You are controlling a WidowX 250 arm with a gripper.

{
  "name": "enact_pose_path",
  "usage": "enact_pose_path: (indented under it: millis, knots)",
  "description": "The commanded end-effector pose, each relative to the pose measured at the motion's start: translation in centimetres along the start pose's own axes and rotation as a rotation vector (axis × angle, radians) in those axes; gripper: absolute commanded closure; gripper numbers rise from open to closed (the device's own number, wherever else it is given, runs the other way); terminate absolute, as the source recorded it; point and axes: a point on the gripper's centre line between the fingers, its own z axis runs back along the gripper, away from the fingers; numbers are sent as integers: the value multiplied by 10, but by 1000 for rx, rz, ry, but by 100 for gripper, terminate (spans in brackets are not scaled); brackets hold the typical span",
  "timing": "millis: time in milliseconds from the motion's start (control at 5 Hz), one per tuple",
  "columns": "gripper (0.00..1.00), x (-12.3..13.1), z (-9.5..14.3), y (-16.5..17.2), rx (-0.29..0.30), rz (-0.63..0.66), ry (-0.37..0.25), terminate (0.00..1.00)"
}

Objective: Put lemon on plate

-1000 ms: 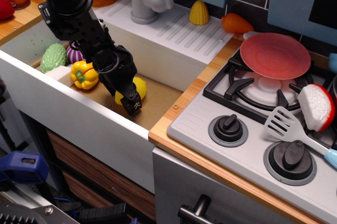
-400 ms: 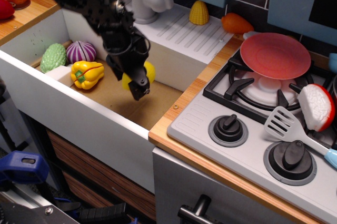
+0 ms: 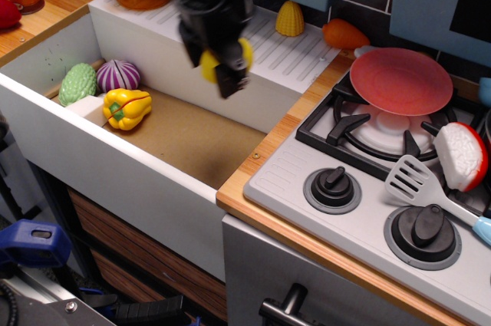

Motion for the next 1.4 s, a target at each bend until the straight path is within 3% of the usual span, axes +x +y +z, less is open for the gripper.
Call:
enact_pose_path:
  millis: [0, 200, 400, 600, 800, 1000, 1200]
  knots:
    - [100, 56, 39, -25, 46, -2, -168, 0]
    - [100, 84, 46, -49, 92, -57, -234, 0]
    - [100, 107, 49, -62, 89, -48, -268, 0]
    - [100, 127, 32, -80, 6, 18, -317, 0]
    - [100, 134, 19, -87, 18, -17, -343, 0]
    - [0, 137, 17, -89, 10, -27, -354, 0]
    - [0, 137, 17, -89, 10, -27, -354, 0]
